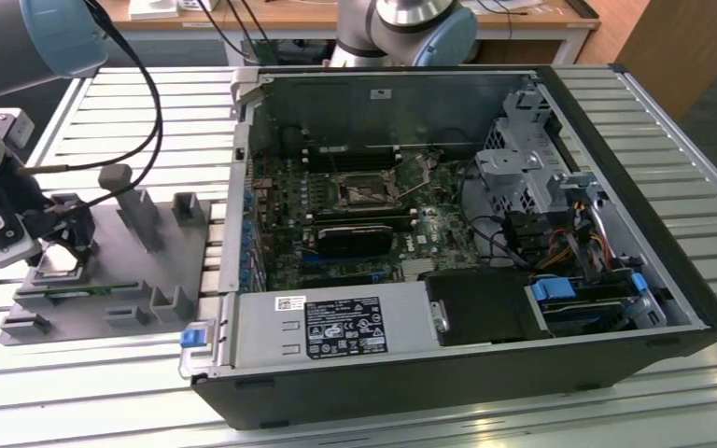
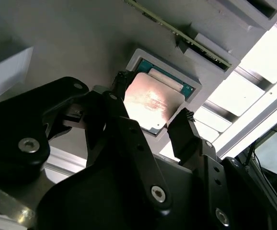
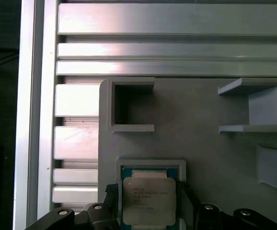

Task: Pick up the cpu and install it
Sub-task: 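Pick up the cpu and move it towards the insertion slot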

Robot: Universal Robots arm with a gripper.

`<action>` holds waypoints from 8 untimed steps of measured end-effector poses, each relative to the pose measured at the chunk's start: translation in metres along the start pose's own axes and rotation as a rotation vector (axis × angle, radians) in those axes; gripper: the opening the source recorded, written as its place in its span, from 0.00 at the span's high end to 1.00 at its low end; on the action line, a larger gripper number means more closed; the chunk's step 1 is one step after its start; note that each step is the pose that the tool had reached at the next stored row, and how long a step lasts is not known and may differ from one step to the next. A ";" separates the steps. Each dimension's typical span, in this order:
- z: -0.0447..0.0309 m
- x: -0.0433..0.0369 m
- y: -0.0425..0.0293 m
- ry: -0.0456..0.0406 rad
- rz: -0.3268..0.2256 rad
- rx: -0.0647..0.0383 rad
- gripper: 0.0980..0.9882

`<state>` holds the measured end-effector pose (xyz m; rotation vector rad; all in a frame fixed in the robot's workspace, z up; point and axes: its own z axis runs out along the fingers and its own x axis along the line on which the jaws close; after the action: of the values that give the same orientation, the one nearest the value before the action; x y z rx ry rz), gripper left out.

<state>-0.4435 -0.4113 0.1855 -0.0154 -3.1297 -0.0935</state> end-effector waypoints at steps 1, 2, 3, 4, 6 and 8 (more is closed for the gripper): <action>0.0000 0.0000 0.0000 -0.0001 0.000 0.000 0.41; 0.0000 0.0000 0.0000 -0.0001 -0.001 0.000 0.41; 0.0001 0.0000 0.0000 -0.0001 -0.001 0.000 0.41; 0.0001 0.0000 0.0000 -0.0001 -0.001 0.000 0.41; 0.0001 0.0000 0.0001 -0.0001 -0.001 0.000 0.41; 0.0000 0.0000 0.0001 0.0000 -0.002 0.000 0.42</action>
<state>-0.4435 -0.4112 0.1854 -0.0126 -3.1297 -0.0935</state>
